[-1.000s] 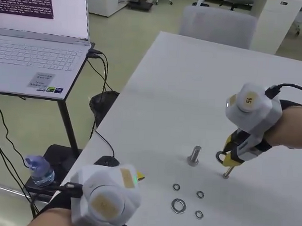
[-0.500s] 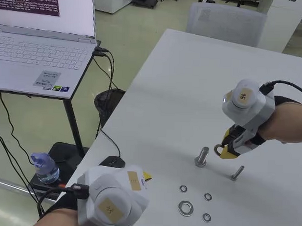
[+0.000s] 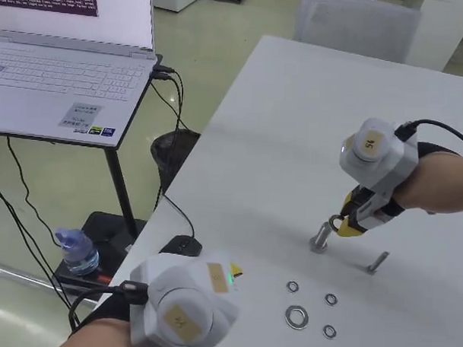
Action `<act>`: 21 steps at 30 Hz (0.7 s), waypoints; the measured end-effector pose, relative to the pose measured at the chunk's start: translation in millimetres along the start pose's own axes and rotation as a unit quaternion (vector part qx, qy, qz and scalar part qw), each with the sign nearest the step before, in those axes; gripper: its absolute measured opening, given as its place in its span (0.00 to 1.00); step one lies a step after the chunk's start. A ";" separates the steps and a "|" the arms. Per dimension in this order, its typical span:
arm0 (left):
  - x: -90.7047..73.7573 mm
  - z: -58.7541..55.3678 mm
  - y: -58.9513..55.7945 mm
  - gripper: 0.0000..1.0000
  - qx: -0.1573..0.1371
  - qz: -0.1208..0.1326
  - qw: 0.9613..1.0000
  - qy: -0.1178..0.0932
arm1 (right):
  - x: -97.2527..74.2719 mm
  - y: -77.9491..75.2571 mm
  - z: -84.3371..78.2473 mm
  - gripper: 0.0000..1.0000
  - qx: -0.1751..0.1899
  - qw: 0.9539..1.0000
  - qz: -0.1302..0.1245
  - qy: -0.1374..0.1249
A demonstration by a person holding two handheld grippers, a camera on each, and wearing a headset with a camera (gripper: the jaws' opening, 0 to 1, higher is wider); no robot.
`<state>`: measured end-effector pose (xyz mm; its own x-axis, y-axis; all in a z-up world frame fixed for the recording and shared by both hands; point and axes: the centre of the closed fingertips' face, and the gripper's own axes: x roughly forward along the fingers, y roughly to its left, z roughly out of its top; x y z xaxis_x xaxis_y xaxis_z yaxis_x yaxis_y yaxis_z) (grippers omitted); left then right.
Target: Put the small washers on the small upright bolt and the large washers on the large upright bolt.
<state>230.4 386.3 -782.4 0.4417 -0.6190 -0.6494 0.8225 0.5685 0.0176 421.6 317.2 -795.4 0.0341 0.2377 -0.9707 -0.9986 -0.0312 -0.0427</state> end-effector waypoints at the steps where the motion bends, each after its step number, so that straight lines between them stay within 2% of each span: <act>1: 0.2 -0.7 0.4 0.80 0.003 0.000 1.000 0.002 | 1.0 -0.2 1.1 0.22 -0.001 1.000 0.001 0.000; 8: 0.3 -0.2 0.2 0.79 0.000 -0.003 1.000 -0.001 | 5.9 -2.5 7.5 0.22 -0.005 1.000 0.000 0.003; 21: 1.1 -0.9 1.1 0.80 -0.001 -0.004 1.000 -0.002 | 17.8 -1.6 4.5 0.22 -0.014 1.000 0.006 0.023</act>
<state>231.5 386.7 -783.9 0.4373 -0.6255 -0.6462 0.8251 0.5649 0.0116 423.6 325.9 -811.5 0.0241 0.1922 -0.9811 -0.9975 -0.0606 -0.0364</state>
